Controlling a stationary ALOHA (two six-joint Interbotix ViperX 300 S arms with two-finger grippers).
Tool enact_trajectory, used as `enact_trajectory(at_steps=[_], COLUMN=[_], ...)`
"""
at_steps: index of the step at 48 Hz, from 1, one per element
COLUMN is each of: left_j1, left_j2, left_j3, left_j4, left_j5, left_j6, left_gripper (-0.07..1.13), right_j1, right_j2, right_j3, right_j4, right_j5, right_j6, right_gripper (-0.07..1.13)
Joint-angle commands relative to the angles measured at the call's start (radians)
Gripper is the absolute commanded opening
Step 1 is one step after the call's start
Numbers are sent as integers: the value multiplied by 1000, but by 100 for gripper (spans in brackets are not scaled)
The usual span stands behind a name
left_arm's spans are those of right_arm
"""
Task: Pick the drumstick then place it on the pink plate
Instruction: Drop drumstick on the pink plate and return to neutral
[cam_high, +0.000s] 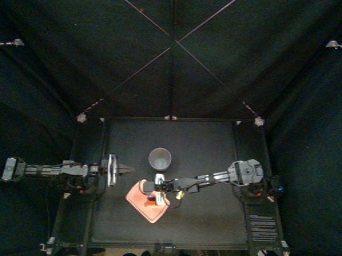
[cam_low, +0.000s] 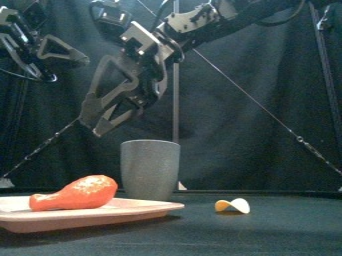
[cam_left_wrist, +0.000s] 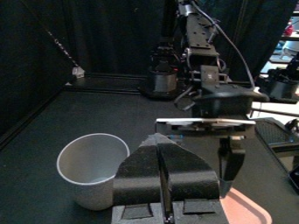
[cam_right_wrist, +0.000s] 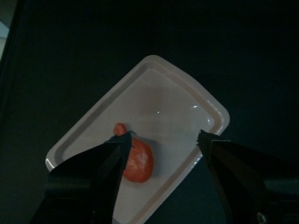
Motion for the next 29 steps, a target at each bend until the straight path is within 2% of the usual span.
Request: enact_trajectory(at_steps=[1,10,29], left_j1=[3,2,-5], left_j2=[3,-2,-6], left_j3=[-11,-9,-2], left_j4=[-3,-3,-3], left_j5=[-5,-5,-5], left_j6=[0,0,-5], left_gripper=[13,13,13], right_j1=[-14,-35,-86], right_j2=[-129,-224,-436], right_j3=[109,299,574], right_j4=[5,60,120], right_j5=[-158,-365,-607], right_j6=[6,5,2], right_gripper=[94,95,94])
